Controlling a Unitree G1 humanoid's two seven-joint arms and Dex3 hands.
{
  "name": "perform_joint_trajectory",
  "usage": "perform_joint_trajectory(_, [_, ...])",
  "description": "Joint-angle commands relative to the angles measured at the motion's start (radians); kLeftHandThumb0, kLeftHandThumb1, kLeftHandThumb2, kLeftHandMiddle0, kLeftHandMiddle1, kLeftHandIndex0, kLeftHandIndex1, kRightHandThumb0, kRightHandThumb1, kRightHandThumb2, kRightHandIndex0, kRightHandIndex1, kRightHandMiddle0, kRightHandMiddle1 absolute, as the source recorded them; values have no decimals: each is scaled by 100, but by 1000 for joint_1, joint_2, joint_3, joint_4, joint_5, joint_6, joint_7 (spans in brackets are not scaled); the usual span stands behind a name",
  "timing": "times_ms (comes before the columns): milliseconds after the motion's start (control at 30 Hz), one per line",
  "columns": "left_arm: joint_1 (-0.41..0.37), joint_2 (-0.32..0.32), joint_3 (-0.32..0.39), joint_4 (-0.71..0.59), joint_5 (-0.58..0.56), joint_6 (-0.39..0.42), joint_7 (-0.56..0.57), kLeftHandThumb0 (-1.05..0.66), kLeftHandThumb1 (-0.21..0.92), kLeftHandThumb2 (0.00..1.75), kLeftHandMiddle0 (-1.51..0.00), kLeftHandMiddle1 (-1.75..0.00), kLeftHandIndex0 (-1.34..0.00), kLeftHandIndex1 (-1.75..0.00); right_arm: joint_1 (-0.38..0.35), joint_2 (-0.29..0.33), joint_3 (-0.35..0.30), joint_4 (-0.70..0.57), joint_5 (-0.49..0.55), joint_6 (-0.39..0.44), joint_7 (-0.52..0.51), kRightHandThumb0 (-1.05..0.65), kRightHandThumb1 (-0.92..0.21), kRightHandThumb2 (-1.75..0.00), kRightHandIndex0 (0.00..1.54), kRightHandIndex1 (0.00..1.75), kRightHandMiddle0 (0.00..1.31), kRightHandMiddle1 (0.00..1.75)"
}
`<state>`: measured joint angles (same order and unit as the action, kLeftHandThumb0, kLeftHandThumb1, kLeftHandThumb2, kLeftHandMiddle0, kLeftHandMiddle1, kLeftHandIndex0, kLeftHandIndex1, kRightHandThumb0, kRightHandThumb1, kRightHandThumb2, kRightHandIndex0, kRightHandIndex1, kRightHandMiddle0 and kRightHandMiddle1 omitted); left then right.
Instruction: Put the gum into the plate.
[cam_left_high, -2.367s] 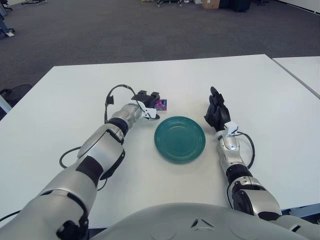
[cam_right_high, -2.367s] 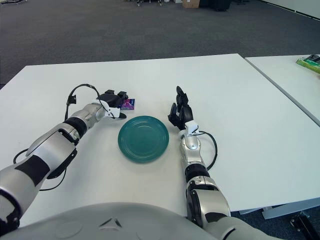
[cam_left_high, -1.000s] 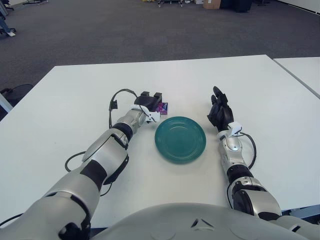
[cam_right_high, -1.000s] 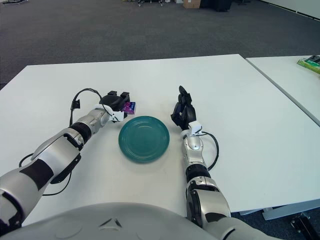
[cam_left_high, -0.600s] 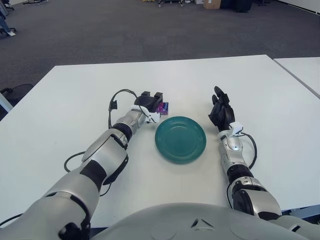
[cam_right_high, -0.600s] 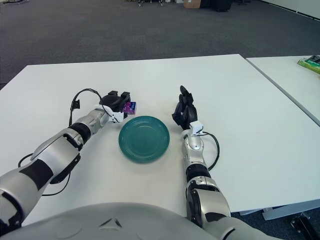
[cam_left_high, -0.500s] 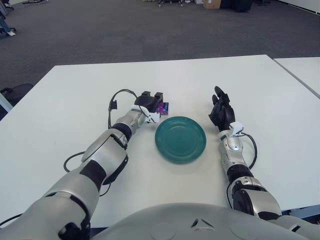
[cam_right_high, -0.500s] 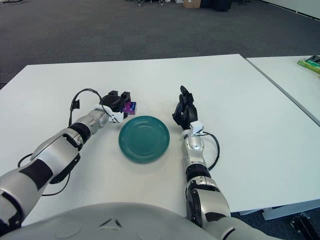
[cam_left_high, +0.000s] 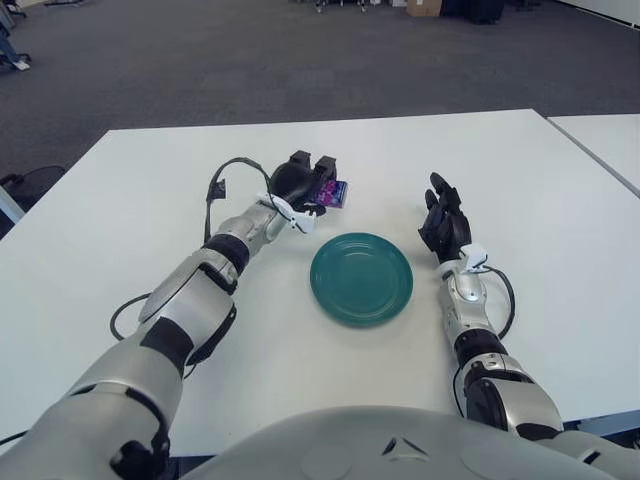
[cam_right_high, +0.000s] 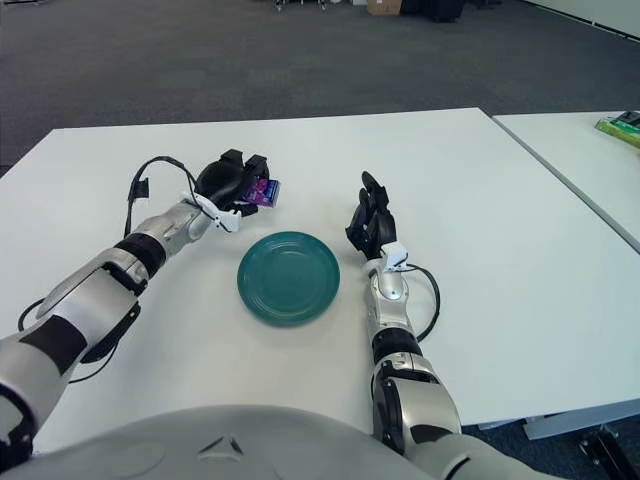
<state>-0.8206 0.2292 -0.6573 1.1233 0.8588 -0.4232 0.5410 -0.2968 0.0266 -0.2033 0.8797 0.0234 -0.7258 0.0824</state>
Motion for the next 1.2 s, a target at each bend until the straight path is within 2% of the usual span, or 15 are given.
perform_joint_trajectory(0, [1,17,-41,-39,50,1,23,-46,36,126,-121,-175,-58,-175,206,48,-17,152,31,-29,-13,-78,-92,-90,17,0,0,38])
perform_joint_trajectory(533, [10,51,-67,-146,80,-6,-64,-47,35,126,-126,-175,-58,-175,201,50,-16,159,37,-10,-14,-79,-92,-90,16,0,0,32])
perform_joint_trajectory(900, [43,81,-79,-288,83,-32,-164,-48,31,132,-125,-175,-62,-175,192,52,-18,173,35,-17,-25,-78,-92,-90,17,0,0,36])
perform_joint_trajectory(1167, [68,85,-87,-380,61,-60,-307,-48,32,131,-125,-175,-61,-175,191,62,-19,172,44,-16,-22,-79,-92,-91,17,0,0,37])
